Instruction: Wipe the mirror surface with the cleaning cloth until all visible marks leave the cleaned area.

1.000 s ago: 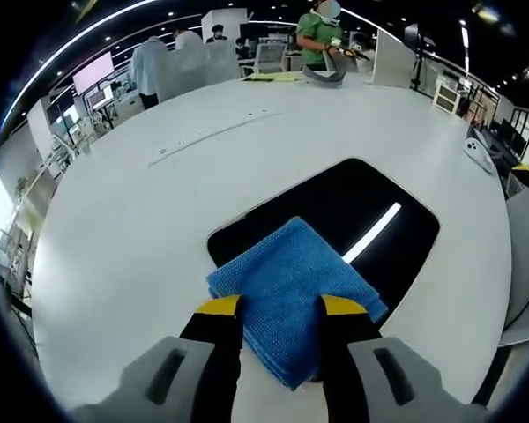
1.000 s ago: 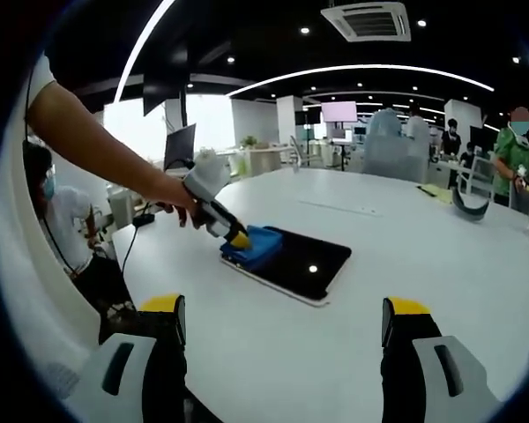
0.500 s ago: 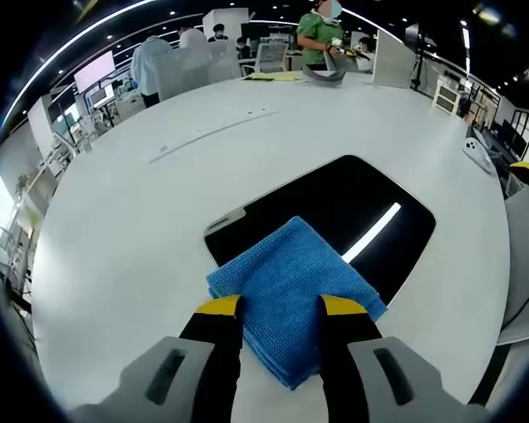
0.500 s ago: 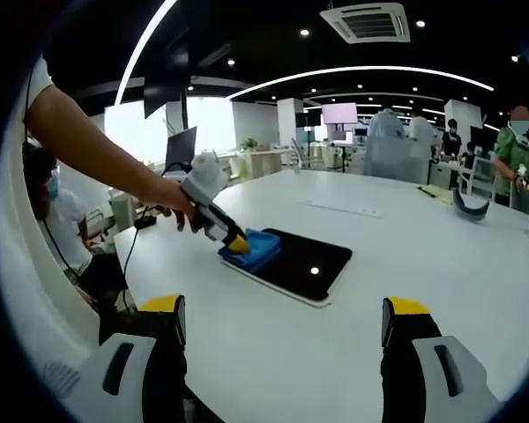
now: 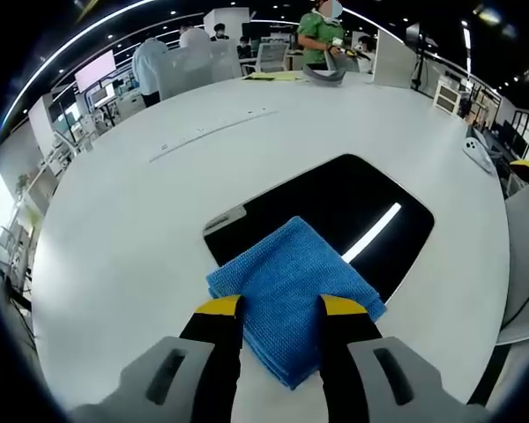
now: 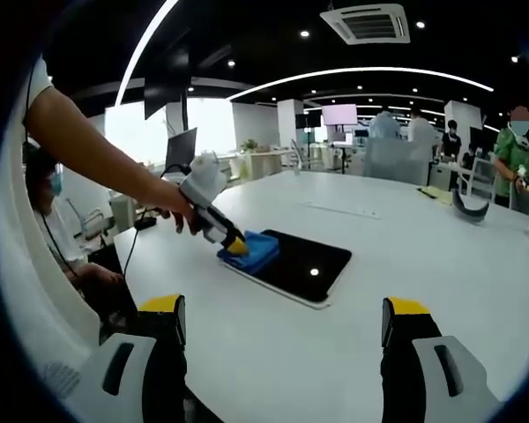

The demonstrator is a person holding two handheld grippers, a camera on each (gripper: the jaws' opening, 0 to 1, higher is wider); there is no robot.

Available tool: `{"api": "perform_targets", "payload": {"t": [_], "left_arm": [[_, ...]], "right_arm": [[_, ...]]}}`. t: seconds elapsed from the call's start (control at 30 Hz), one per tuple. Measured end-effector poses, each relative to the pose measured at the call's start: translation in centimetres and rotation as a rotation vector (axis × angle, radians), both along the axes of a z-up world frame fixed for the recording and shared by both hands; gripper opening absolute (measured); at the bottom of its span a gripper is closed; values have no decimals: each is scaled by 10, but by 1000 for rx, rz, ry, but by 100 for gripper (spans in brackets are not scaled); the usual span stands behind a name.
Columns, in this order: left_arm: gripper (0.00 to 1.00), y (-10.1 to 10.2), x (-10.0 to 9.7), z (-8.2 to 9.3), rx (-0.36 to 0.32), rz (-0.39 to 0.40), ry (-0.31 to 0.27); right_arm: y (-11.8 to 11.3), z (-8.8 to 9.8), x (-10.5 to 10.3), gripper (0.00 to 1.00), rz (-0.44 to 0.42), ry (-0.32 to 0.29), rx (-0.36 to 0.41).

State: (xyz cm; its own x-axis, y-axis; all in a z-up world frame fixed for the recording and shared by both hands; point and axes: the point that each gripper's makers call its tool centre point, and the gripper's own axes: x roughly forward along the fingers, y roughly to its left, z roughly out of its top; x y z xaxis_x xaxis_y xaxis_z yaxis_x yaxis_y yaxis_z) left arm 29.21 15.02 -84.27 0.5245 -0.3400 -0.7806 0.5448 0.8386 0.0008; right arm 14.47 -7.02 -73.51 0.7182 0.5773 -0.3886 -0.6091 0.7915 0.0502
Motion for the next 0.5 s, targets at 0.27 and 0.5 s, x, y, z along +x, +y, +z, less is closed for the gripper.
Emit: {"api": "perform_targets", "payload": {"t": [0.27,0.5], "left_arm": [[32,0,-5,1,-3,0,-4],[32,0,-9,1,-5,-15,-5]], "right_arm": [[0,1,-2,92,-4,-4,4],[0,-2,-5,92,-4,1,3]]}}
